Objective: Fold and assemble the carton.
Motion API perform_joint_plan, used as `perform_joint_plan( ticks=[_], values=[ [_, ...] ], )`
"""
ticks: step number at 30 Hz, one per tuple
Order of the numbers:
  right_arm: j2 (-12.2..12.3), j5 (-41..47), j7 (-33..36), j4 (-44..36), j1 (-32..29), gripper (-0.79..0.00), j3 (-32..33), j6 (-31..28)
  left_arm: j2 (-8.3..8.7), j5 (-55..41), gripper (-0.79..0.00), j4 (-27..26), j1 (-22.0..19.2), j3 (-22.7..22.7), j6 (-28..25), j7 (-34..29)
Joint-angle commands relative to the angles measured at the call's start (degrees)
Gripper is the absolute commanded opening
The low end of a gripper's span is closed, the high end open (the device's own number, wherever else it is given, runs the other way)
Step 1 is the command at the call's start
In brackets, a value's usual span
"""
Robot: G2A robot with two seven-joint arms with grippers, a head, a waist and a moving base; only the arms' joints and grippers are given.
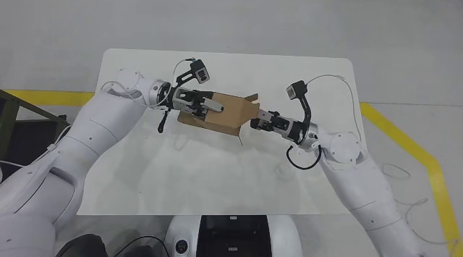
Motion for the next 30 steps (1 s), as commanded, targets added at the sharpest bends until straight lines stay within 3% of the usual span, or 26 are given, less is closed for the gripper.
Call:
perform_joint_plan(
  ticks=[1, 6, 10, 18, 30],
  values=[
    [0.1, 0.4, 0.4, -0.8, -0.5, 0.000, 0.4, -0.3, 0.46, 1.1, -0.785, -0.3, 0.7, -1.2, 0.1, 0.0],
    [0.3, 4.2, 1.9, -2.5, -1.9, 0.000, 1.5, -1.7, 1.47, 4.0, -0.785, 1.2, 2.0, -3.5, 0.1, 0.0],
    [0.4, 8.1, 3.7, -3.9, -2.6, 0.000, 2.1, -2.8, 1.33, 4.7, -0.785, 4.3, 2.1, -3.9, 0.1, 0.0],
    [0.1, 11.7, 6.0, -5.2, -3.0, 0.000, 0.0, -2.2, -0.48, 3.0, -0.785, 8.8, 0.7, -4.0, 0.8, 0.4],
    [-1.1, 14.9, 7.5, -5.7, -1.8, 0.000, -5.3, -2.4, -2.46, 5.2, -0.785, 10.8, 0.0, -5.4, 1.4, 5.6]
  ],
)
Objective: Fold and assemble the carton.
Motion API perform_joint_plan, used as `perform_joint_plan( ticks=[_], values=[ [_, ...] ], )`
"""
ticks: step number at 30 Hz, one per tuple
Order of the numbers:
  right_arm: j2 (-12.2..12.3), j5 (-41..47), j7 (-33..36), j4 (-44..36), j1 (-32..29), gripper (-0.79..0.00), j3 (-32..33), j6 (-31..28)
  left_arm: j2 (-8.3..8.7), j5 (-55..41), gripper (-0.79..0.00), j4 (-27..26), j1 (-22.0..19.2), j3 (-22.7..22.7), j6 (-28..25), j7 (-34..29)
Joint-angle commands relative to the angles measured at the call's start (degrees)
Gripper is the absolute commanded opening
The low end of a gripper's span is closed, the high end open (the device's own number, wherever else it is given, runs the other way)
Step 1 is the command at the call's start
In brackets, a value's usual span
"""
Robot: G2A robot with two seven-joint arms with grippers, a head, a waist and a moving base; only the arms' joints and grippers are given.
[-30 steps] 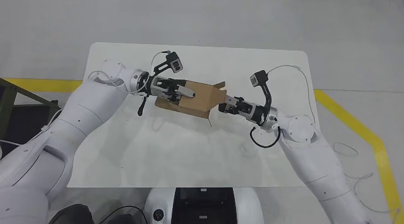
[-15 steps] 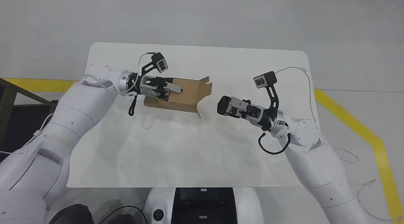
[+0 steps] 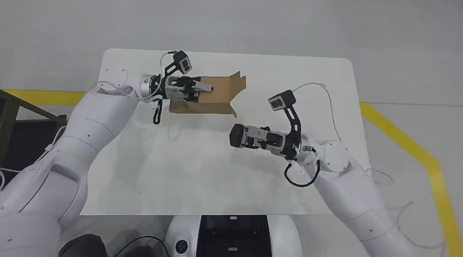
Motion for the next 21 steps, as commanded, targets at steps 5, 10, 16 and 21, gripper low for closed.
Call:
perform_joint_plan(
  ticks=[5, 10, 16, 21],
  values=[
    [-0.3, -0.9, -0.9, 1.0, 1.0, 0.000, -0.5, -1.2, -0.49, 0.6, -0.785, -1.2, 0.7, -0.8, 0.6, -2.4],
    [-0.3, -4.4, -3.0, 2.5, 2.2, 0.000, 0.6, -1.6, -0.59, 1.8, -0.785, -1.6, 1.4, -1.6, 1.0, -4.6],
    [-0.1, -5.5, -3.9, 3.2, 2.3, 0.000, 1.9, -1.5, -0.48, 2.7, -0.785, -3.0, 2.5, -2.5, 1.9, -5.6],
    [-0.3, -4.7, -3.8, 3.5, 2.6, 0.000, 1.5, -1.5, -0.11, 2.9, -0.785, -5.6, 3.4, -2.6, 2.5, -5.6]
  ],
)
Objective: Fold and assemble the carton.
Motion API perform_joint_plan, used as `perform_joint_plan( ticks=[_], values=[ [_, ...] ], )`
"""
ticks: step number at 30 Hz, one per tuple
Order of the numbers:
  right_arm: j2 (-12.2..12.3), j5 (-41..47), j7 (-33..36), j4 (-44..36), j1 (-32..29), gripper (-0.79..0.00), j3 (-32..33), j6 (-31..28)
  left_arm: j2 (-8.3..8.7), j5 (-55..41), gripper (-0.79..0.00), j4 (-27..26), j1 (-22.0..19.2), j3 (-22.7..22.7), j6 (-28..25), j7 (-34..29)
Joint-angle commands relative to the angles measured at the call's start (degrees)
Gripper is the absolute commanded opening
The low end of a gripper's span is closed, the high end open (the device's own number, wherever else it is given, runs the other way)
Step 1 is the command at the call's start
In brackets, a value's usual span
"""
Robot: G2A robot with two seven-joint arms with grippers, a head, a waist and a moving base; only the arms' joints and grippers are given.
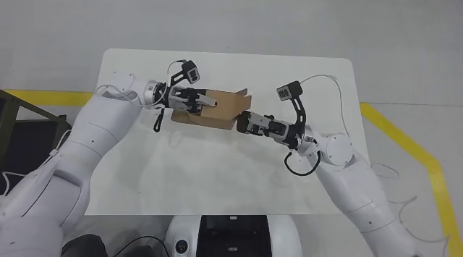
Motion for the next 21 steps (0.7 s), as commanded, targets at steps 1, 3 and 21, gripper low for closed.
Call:
perform_joint_plan(
  ticks=[1, 3, 21],
  values=[
    [-0.1, 0.5, 0.2, 0.1, 0.1, 0.000, -0.4, -0.1, 0.14, -0.1, -0.785, -0.9, 0.3, -0.1, 0.3, 0.0],
    [-0.2, 0.9, 0.5, 0.4, 0.3, 0.000, -0.8, -0.2, 0.25, -0.2, -0.785, -1.9, 0.6, 0.1, 0.6, 0.0],
    [0.6, 1.8, 0.2, 0.7, -1.1, 0.000, 5.0, -2.1, 0.88, -4.5, -0.785, -1.5, 1.1, 1.0, 3.3, 0.0]
  ],
)
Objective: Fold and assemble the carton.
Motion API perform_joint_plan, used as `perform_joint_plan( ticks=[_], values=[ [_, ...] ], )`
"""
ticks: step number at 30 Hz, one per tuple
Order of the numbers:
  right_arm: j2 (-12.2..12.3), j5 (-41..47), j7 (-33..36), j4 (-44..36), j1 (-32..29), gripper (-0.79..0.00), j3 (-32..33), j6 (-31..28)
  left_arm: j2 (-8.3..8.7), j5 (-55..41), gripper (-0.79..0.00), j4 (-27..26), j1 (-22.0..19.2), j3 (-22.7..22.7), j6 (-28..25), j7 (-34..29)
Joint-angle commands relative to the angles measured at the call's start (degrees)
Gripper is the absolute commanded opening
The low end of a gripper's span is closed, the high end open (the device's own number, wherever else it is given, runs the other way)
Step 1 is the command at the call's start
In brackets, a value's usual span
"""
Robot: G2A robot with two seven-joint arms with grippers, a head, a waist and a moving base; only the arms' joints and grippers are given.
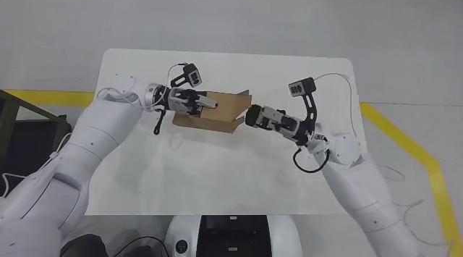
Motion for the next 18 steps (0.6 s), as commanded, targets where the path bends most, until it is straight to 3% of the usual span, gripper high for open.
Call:
perform_joint_plan(
  ticks=[1, 11, 18],
  values=[
    [0.1, -0.3, -0.3, 0.4, 0.0, 0.000, 1.0, 0.0, 0.26, -0.6, -0.785, -0.5, 0.3, 0.2, 0.3, 0.0],
    [0.1, -1.7, -2.3, 5.8, 2.5, 0.000, 2.5, -1.1, 2.05, -3.3, -0.785, -5.7, 1.8, 1.9, 1.1, 0.0],
    [-0.5, 2.0, -2.1, 9.9, 4.3, 0.000, 1.8, -3.0, 3.45, -5.4, -0.785, -8.5, 2.2, 3.9, 1.5, 0.0]
  ],
)
